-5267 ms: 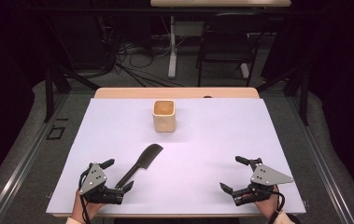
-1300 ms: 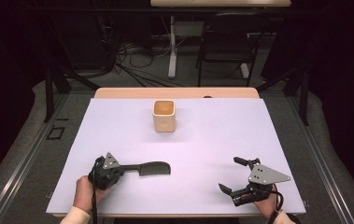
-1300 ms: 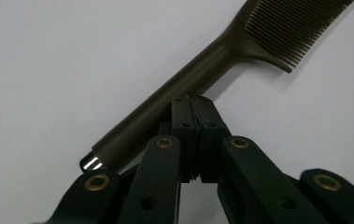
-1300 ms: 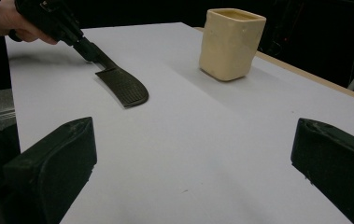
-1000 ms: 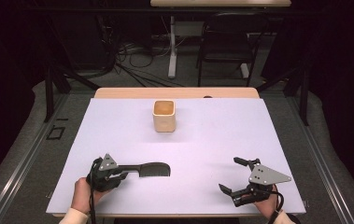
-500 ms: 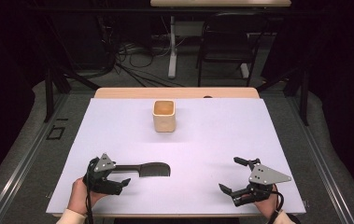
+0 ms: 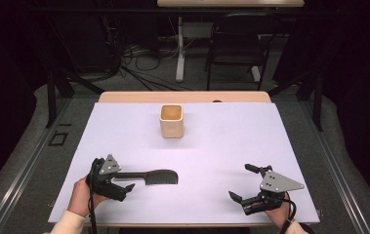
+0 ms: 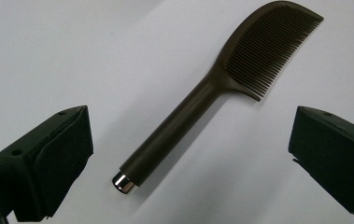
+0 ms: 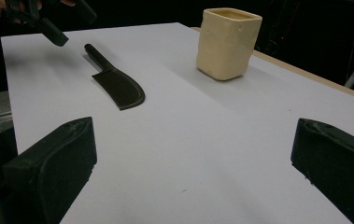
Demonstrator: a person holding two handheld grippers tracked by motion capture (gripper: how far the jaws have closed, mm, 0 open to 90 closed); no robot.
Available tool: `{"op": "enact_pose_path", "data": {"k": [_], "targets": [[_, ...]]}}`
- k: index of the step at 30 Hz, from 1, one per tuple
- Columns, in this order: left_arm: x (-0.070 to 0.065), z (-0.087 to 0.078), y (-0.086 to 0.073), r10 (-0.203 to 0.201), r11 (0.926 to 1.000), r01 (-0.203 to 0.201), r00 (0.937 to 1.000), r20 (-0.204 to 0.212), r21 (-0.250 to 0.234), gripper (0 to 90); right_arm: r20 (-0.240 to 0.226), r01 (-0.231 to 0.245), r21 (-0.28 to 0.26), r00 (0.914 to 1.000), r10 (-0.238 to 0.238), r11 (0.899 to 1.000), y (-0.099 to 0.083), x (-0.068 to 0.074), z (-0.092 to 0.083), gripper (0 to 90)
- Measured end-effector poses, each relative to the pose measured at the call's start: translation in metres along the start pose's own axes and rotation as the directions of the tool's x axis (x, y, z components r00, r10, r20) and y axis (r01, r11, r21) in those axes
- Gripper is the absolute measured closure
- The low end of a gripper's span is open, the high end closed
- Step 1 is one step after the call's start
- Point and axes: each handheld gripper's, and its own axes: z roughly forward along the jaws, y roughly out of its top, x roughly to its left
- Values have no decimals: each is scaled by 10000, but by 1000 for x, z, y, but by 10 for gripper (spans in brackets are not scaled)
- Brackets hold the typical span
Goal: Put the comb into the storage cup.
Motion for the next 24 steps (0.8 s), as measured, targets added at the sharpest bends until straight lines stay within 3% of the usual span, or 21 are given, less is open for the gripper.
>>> {"op": "enact_pose_path", "data": {"k": [10,13,16,24], "targets": [[7,-2,19,1111,9933,-1104,9936,-193,342,0,27,-13,14,10000,13,10000,0,0,-1,0],[8,-2,23,1253,9916,-1246,9919,-189,362,0,26,17,35,10000,-17,10000,0,0,-1,0],[7,0,28,1692,9841,-1674,9852,-267,597,0,-27,56,7,10000,-56,10000,0,1,-1,0],[7,11,36,2572,9596,-2553,9664,-3,1184,0,-102,59,38,9999,-59,10000,0,1,0,0]]}}
